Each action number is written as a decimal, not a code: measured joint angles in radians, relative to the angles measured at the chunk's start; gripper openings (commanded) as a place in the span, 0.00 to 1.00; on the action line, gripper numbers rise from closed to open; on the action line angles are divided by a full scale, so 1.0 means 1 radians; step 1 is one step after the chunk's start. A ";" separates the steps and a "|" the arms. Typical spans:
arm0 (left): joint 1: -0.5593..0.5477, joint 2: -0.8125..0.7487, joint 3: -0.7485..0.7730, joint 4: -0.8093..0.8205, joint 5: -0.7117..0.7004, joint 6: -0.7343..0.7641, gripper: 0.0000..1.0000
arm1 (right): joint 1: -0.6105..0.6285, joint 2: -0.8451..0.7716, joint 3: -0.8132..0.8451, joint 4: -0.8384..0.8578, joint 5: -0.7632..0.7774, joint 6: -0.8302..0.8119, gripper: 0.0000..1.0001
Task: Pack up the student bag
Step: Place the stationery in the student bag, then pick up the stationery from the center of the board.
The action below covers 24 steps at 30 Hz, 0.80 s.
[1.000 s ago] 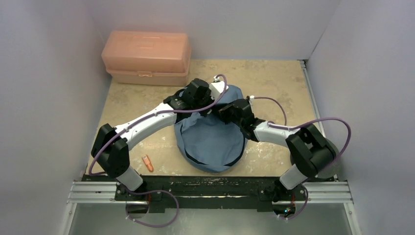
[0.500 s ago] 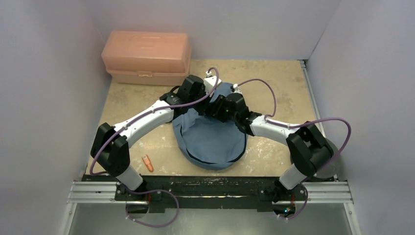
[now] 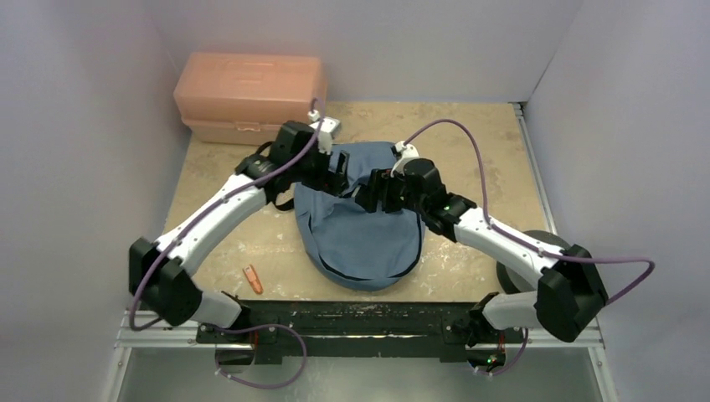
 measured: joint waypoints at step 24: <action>0.319 -0.443 -0.699 -0.546 -0.470 -1.081 0.71 | 0.001 -0.144 -0.053 -0.117 0.002 -0.151 0.73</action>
